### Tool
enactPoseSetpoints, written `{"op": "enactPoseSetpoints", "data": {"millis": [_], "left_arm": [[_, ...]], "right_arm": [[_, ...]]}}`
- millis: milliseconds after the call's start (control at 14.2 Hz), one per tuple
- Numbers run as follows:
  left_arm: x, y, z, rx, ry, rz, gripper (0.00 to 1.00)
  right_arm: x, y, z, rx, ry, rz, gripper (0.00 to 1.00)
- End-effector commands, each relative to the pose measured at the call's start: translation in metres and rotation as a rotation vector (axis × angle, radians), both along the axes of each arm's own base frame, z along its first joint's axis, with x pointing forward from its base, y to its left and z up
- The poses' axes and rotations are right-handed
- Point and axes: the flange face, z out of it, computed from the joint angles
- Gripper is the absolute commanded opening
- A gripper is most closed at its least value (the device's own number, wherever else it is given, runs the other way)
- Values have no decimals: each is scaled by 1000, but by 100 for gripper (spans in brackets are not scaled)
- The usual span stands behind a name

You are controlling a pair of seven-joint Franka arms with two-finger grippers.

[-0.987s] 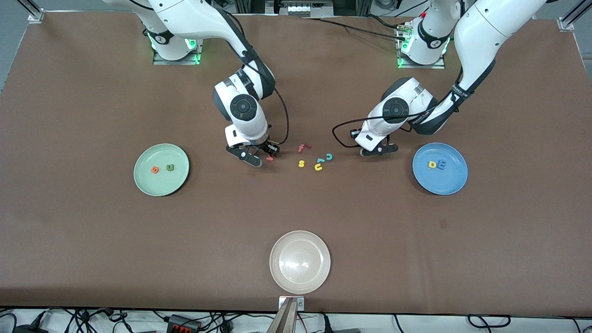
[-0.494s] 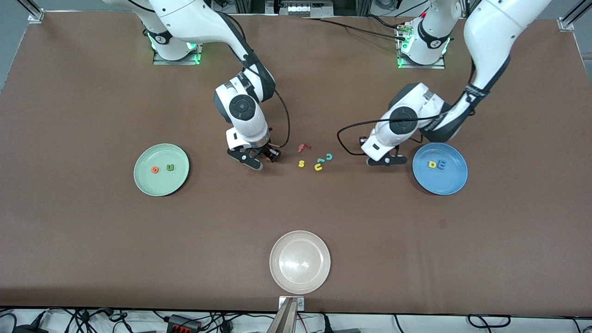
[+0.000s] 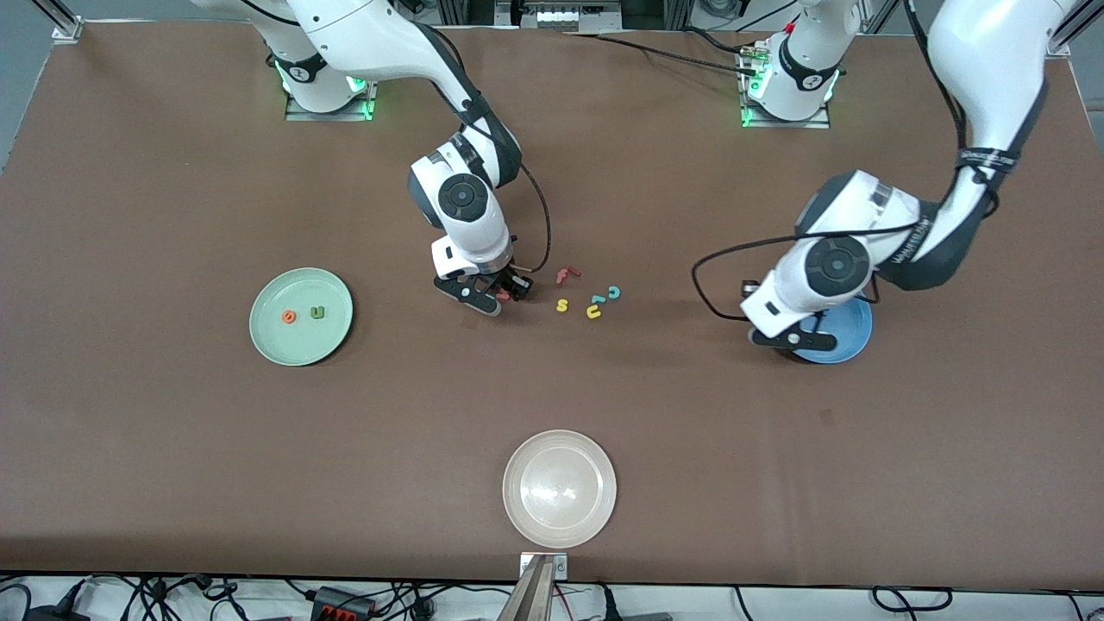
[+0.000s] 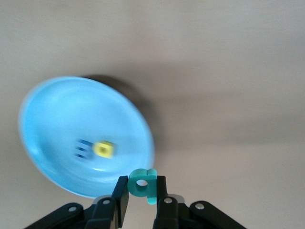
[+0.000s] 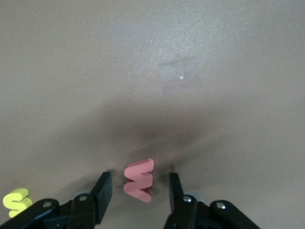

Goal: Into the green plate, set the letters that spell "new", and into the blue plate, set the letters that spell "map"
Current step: 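Carry the pink w to the green plate while the left drops d on blue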

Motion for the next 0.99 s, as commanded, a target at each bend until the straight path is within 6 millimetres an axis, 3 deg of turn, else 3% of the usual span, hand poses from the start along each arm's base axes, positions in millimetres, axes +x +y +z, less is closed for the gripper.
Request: {"op": "enactPoseSetpoints", "data": {"millis": [0,71,141,282,564,705,776,917], "left_arm": [[12,42,-33,2,12,-66,11],[16,47,-43,-4,-9,-77,15],[18,63,-55,-5,-14,-62,25],[19,65,-56,-8,-16,-61,100],[29,63,-22,10,-60,-79,100],[40,52,5,12,-83,-83,100],[44,45,20,11,-82,-82,100],[52,26,60,5,-92,-86,100]], "right_arm": [[2,4,-1,8,-2,-5,50],[1,3,-2,7,-1,-4,43],[1,3,-2,5,2,-2,39],[3,0,-3,3,4,-8,21],[5,-5,-4,-1,8,-10,11],[8,-8,1,-8,14,8,9],[12,-16,12,-30,35,28,8],[35,-58,39,-86,83,90,7]]}}
